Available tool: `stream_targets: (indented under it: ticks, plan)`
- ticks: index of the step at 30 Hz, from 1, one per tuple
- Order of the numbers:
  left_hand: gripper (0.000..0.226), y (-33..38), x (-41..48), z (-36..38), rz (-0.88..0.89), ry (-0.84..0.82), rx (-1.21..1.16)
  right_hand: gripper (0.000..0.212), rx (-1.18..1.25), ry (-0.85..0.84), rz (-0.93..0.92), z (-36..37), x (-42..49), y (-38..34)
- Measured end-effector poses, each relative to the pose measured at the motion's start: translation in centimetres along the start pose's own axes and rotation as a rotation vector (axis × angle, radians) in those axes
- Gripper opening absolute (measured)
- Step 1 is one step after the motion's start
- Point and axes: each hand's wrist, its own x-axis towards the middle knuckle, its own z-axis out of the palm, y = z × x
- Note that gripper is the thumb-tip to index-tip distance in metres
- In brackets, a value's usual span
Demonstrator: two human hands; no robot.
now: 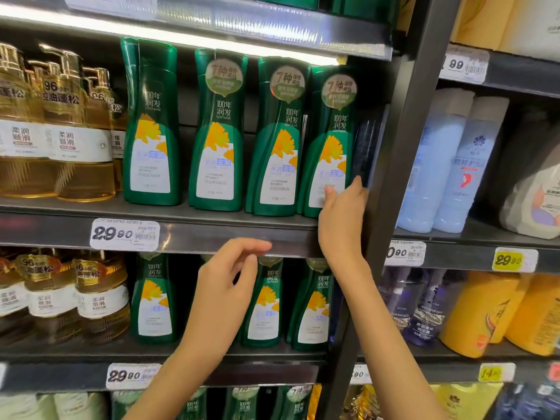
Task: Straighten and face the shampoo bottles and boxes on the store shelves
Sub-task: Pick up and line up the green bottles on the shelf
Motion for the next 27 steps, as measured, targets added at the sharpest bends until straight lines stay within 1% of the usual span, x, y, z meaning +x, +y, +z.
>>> stream_targets:
  ticks: [2, 5, 7, 9, 11, 13, 15, 17, 21, 24, 27]
  plan:
    - [0.03, -1.3, -1.6, 0.0, -0.082, -0.051, -0.031, 0.05, -0.017, -0.031, -0.105, -0.5, -2.5, 0.8]
    - [0.028, -3.8, -3.9, 0.2, -0.186, -0.132, -0.067, 0.044, -0.021, -0.053, -0.266, -1.8, -7.4, 3.0]
    - [0.027, -5.4, -5.1, 0.9, -0.273, -0.168, -0.058, 0.04, 0.04, -0.059, -0.282, -2.7, -10.3, 5.0]
    - [0.026, -6.7, -6.2, 2.1, -0.346, -0.195, -0.021, 0.035, 0.124, -0.084, -0.207, -3.2, -12.7, 7.1]
    - [0.026, -7.3, -6.8, 3.9, -0.356, -0.218, 0.047, 0.032, 0.185, -0.115, -0.11, -3.5, -14.7, 8.8]
    - [0.034, -7.2, -6.9, 5.8, -0.315, -0.221, 0.098, 0.031, 0.22, -0.154, 0.001, -3.4, -16.1, 10.0]
    - [0.041, -6.8, -6.5, 7.5, -0.235, -0.197, 0.15, 0.03, 0.252, -0.187, 0.109, -3.3, -17.0, 10.9]
    - [0.045, -6.3, -6.0, 8.6, -0.177, -0.164, 0.185, 0.03, 0.278, -0.21, 0.174, -3.3, -17.5, 11.4]
    - [0.048, -6.3, -4.9, 9.2, -0.182, -0.145, 0.19, 0.03, 0.319, -0.221, 0.234, -3.8, -18.2, 12.3]
    - [0.055, -6.4, -3.9, 9.7, -0.205, -0.219, 0.236, 0.028, 0.336, -0.217, 0.271, -4.1, -18.6, 13.0]
    - [0.06, -6.6, -3.0, 10.6, -0.212, -0.262, 0.326, 0.029, 0.331, -0.212, 0.253, -4.2, -19.0, 13.1]
